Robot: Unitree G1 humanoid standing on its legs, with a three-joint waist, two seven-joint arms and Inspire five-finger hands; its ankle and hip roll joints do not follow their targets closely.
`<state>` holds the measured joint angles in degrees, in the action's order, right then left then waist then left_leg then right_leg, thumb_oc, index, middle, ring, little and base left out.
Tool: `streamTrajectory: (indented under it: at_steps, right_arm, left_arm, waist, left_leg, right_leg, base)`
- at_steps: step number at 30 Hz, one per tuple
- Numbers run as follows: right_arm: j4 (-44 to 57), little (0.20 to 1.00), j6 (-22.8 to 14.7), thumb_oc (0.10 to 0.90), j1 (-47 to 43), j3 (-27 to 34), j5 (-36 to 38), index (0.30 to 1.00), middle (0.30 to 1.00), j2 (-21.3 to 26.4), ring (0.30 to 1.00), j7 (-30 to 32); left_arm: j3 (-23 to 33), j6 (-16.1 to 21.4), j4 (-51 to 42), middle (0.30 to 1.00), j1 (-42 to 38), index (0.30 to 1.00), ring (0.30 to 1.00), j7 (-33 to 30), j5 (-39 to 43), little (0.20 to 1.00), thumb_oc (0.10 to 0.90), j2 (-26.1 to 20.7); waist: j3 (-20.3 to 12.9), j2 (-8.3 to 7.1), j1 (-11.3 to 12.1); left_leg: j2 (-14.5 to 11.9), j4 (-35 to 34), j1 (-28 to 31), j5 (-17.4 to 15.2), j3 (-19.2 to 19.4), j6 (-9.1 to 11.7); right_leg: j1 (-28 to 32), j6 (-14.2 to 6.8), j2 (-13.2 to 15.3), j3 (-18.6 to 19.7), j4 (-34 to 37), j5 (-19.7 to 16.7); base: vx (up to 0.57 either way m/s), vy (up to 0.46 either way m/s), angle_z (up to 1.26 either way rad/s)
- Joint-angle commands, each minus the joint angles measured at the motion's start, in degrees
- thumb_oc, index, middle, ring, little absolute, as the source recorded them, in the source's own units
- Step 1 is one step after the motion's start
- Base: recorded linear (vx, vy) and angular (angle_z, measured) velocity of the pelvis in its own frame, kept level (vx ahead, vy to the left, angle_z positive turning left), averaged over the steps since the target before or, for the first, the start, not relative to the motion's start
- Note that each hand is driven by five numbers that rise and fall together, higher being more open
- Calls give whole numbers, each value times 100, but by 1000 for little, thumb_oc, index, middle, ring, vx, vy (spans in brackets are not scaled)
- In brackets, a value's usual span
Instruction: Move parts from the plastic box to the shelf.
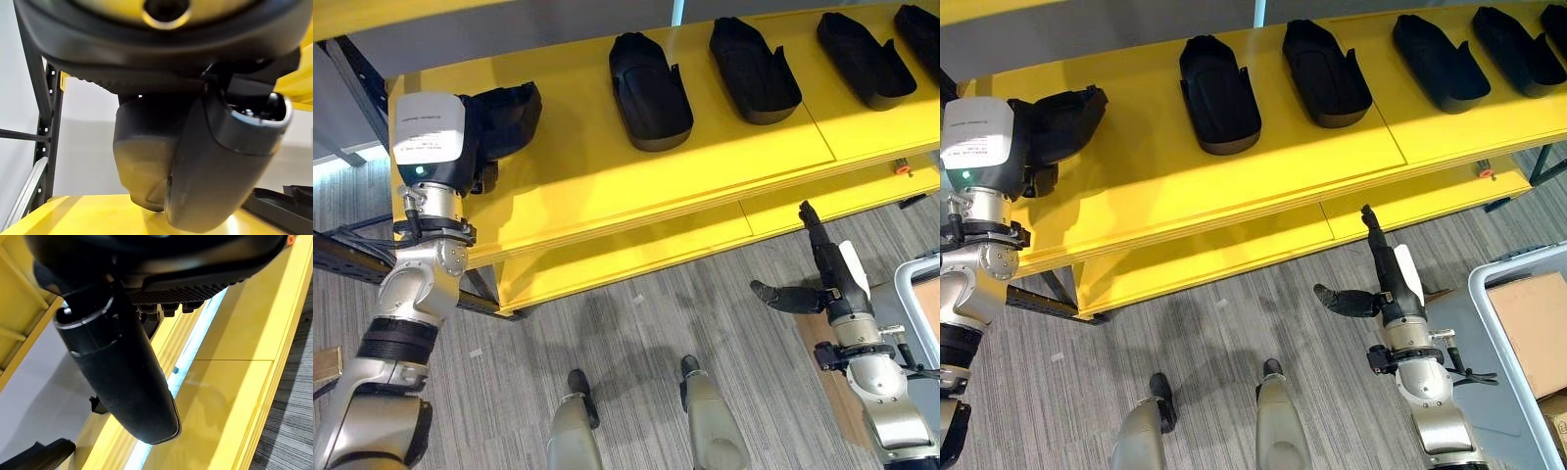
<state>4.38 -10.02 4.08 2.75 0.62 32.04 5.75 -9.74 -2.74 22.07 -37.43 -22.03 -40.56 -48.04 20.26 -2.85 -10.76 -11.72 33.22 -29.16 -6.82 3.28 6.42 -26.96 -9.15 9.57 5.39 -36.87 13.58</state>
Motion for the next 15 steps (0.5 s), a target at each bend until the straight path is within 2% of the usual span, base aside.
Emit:
streamTrajectory:
  at_steps: [1, 2, 3, 5, 15]
  right_arm:
    - [585, 1000, -432, 900, -211, 379, 134, 1000, 1000, 248, 1000, 244]
    - [585, 1000, -432, 900, -211, 379, 134, 1000, 1000, 248, 1000, 244]
    - [620, 1000, -376, 900, -320, 314, 114, 1000, 1000, 268, 1000, 260]
    - [619, 1000, -357, 900, -348, 320, 102, 1000, 1000, 276, 1000, 250]
    - [599, 1000, -283, 900, -468, 269, 74, 1000, 1000, 337, 1000, 158]
  left_arm:
    - [279, -93, -150, 300, -615, 300, 300, -510, 234, 300, 400, -199]
    - [279, -93, -150, 300, -615, 300, 300, -510, 234, 300, 400, -199]
    - [237, -256, -24, 300, -889, 300, 300, -495, 310, 300, 400, -211]
    - [228, -291, -9, 300, -960, 300, 300, -495, 328, 300, 400, -193]
    - [112, -435, 239, 300, -1235, 300, 300, -373, 400, 300, 400, 6]
  waist:
    - [-460, 75, 0]
    - [-461, 75, 0]
    - [-370, 82, 48]
    - [-400, 97, 58]
    - [-481, 115, 68]
  left_leg:
    - [-315, 59, 386, -519, -76, -4]
    - [-315, 59, 386, -519, -76, -4]
    - [-245, 486, 62, -639, -257, -39]
    - [-220, 632, -109, -688, -319, -62]
    - [-108, 924, -389, -776, -467, -121]
  right_leg:
    - [283, 163, 139, -216, 468, -8]
    - [283, 163, 139, -216, 468, -8]
    - [-31, 271, 143, -204, -66, 165]
    - [-184, 288, 145, -230, -233, 237]
    - [-424, 337, 186, -234, -638, 417]
  base:
    - [0, 0, -4]
    - [-163, -55, -1]
    - [-203, -58, 2]
    - [-133, -38, 10]
    - [-24, -1, 6]
